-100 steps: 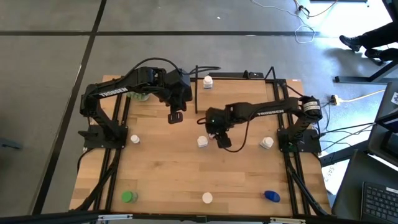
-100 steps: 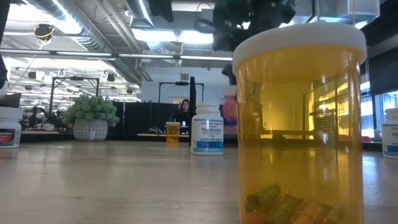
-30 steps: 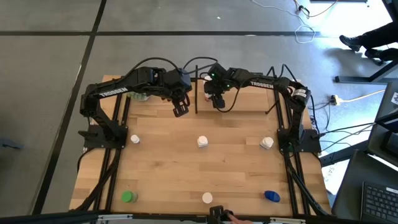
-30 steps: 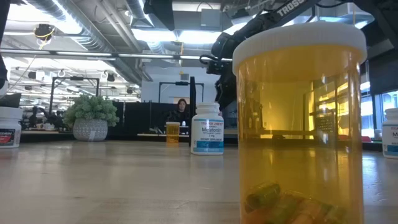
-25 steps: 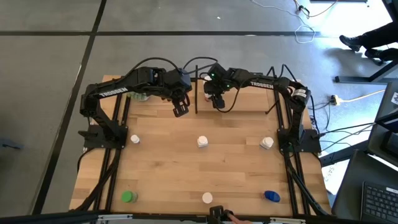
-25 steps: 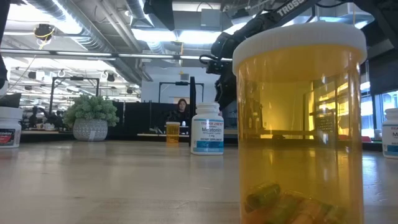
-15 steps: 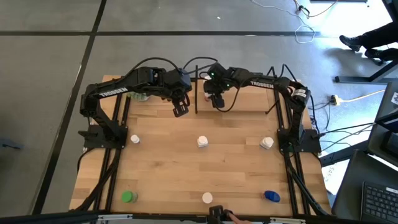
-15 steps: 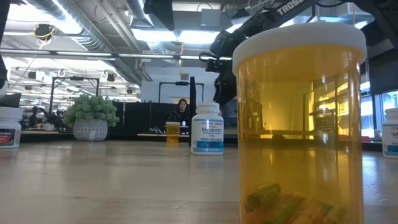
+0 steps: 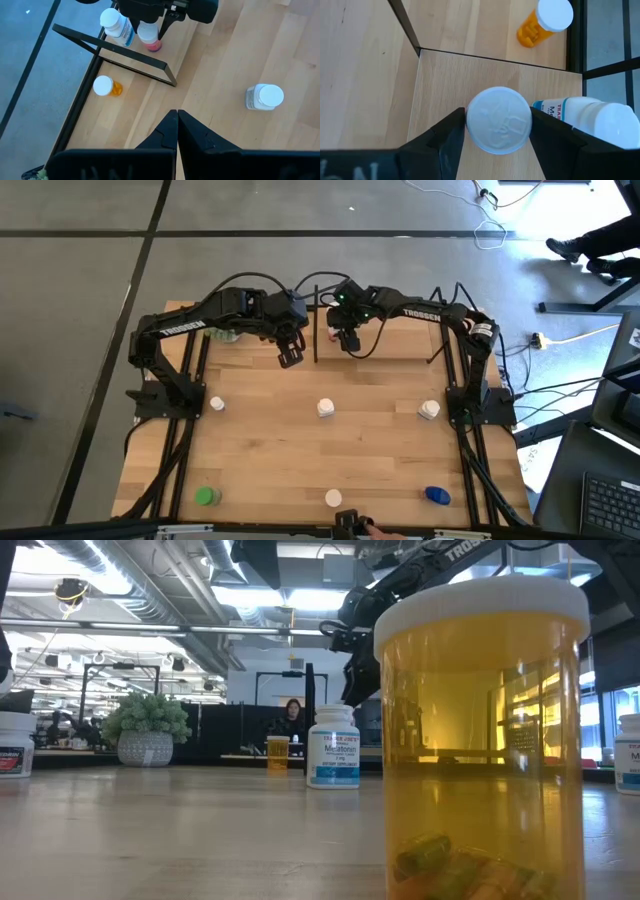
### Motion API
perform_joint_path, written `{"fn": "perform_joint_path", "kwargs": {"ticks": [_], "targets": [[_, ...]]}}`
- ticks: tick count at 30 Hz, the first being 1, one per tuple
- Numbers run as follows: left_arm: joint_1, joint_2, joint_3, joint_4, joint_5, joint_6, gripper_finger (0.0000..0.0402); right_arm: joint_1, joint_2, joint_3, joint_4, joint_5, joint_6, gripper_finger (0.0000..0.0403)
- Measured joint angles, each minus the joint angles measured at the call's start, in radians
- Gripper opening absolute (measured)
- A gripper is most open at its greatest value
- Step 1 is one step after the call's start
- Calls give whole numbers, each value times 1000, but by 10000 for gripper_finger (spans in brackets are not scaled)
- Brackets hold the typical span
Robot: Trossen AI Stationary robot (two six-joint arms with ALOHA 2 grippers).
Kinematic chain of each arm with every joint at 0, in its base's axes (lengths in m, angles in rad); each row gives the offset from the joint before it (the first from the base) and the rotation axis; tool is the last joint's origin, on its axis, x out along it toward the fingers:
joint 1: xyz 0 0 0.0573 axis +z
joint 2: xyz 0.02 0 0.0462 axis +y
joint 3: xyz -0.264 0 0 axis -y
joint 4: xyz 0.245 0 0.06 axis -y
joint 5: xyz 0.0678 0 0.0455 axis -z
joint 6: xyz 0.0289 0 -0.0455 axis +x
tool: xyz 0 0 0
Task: Pick and place medicine bottles onto shelf by color
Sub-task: Put the pink medicine bottle on the shelf
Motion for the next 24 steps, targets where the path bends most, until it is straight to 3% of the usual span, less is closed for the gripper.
{"fn": "perform_joint_path", "kwargs": {"ticks": [24], "targets": [[0,0,0,0,0,-1,0,1,0,-2,-4,15,64,211]]}}
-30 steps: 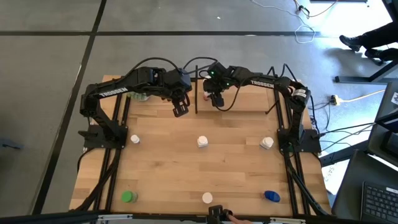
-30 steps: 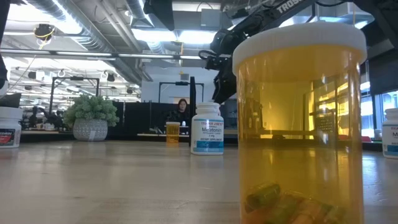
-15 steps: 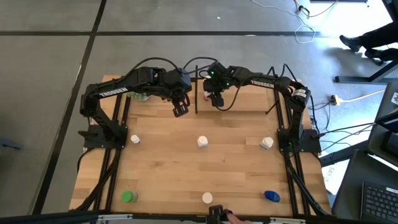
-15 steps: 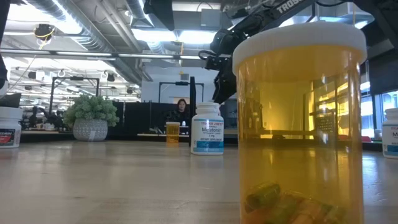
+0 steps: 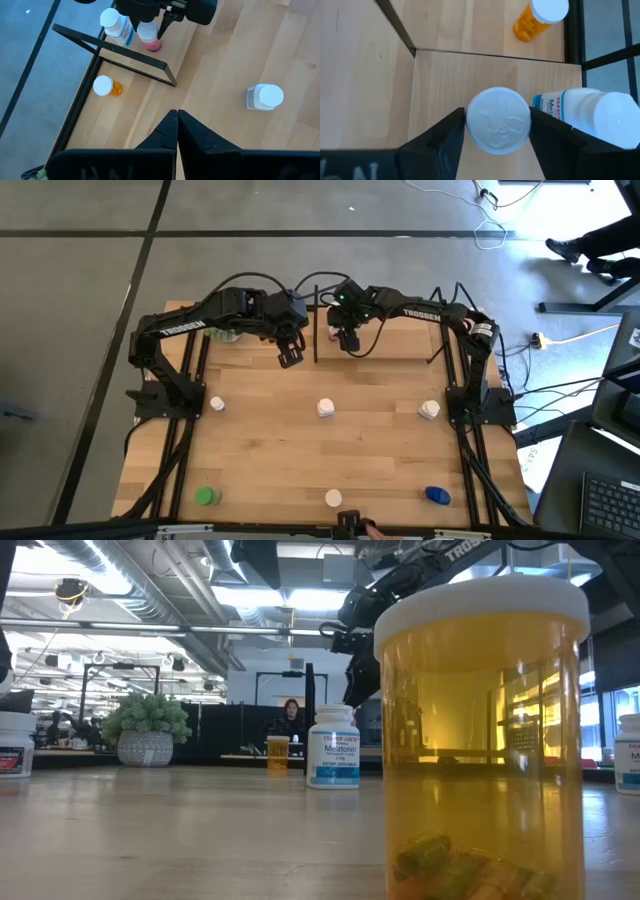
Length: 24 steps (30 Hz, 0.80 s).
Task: Pick and place medicine bottles onto shelf by color
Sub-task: Put the pink medicine bottle on the shelf
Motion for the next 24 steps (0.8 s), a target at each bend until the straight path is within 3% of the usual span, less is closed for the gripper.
{"fn": "perform_joint_path", "kwargs": {"ticks": [10,18,24], "targets": [[0,0,0,0,0,0,0,0,0,0,-12,-5,8,189],[0,0,0,0,0,0,0,0,0,-1,-13,2,8,231],[0,0,0,0,0,0,0,0,0,-1,-14,3,8,238]]}}
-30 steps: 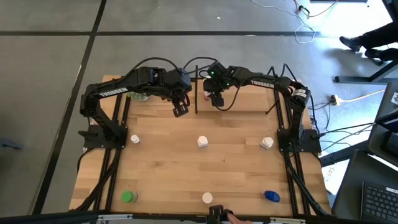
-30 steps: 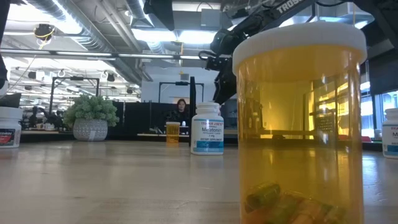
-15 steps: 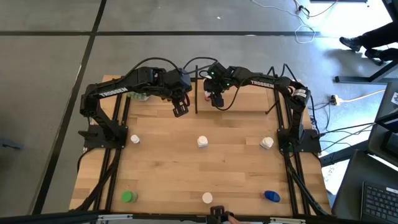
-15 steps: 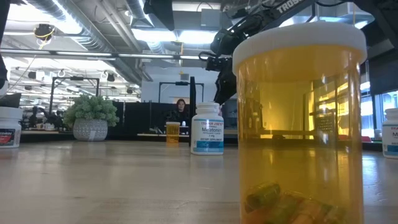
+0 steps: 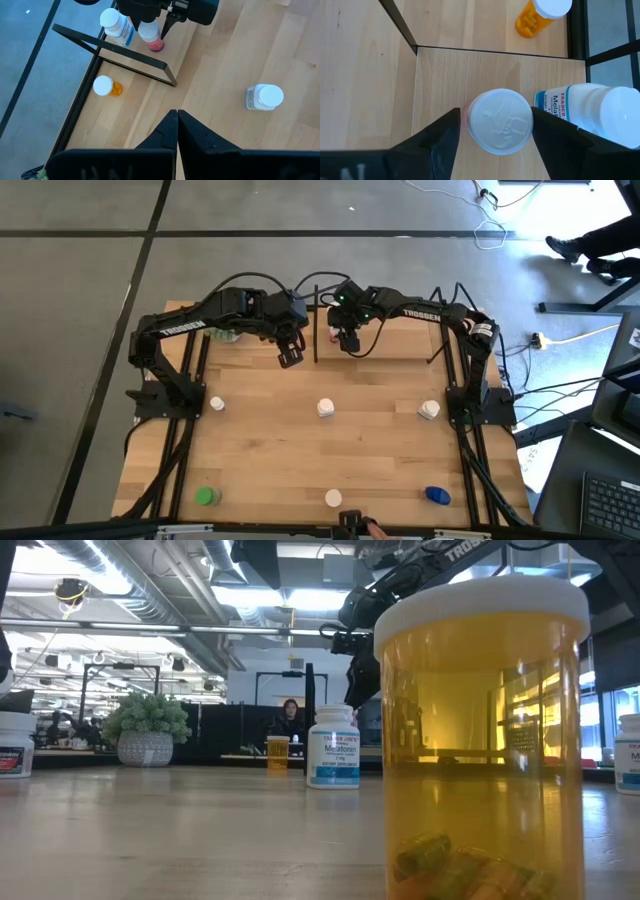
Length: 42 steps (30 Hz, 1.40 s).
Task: Pick and place medicine bottles onto shelf by color
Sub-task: Put the pink medicine bottle on the shelf, then put the blue medicine bottle on the shelf
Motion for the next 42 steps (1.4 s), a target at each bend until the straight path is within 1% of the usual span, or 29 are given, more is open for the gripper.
{"fn": "perform_joint_path", "kwargs": {"ticks": [19,31,35,38,42], "targets": [[0,0,0,0,0,0,0,0,-3,0,-14,2,-2,239],[0,0,0,0,0,0,0,0,-55,1,-17,2,-1,239],[0,0,0,0,0,0,0,0,-106,1,-30,1,34,239],[0,0,0,0,0,-1,0,2,-169,1,-41,-8,53,239],[0,0,0,-1,0,-1,0,34,-263,2,-47,-32,81,239]]}}
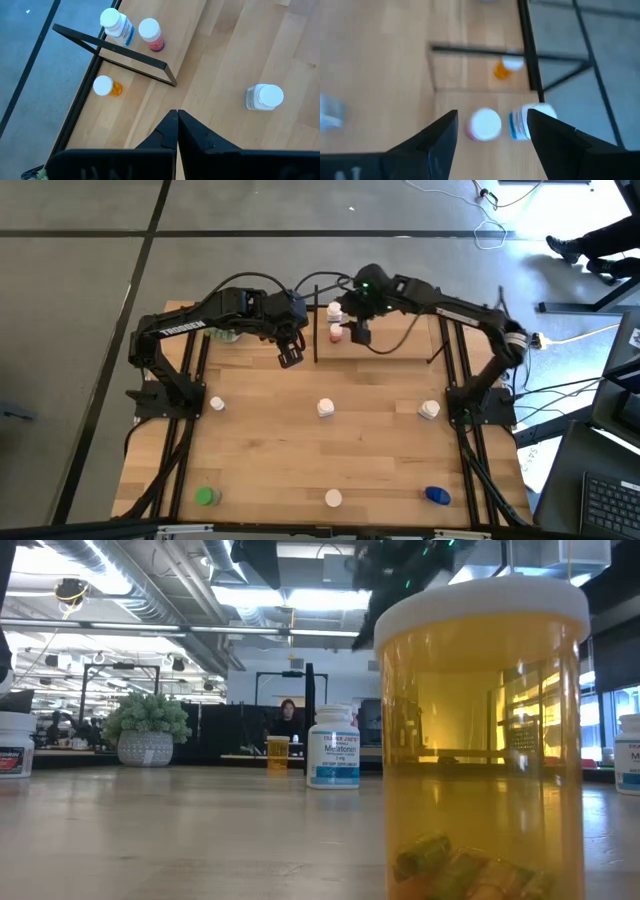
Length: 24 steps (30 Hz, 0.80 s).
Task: Pick and place medicine bottles onto shelf by color
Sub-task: Put the blue medicine bottle on the shelf
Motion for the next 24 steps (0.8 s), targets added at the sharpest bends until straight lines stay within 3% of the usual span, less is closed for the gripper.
{"fn": "perform_joint_path", "kwargs": {"ticks": [11,24], "targets": [[-45,0,0,-22,-1,-30,0,230,-232,1,-184,-4,88,239],[-117,-1,0,-30,-10,-87,0,390,-354,1,-653,6,518,239]]}}
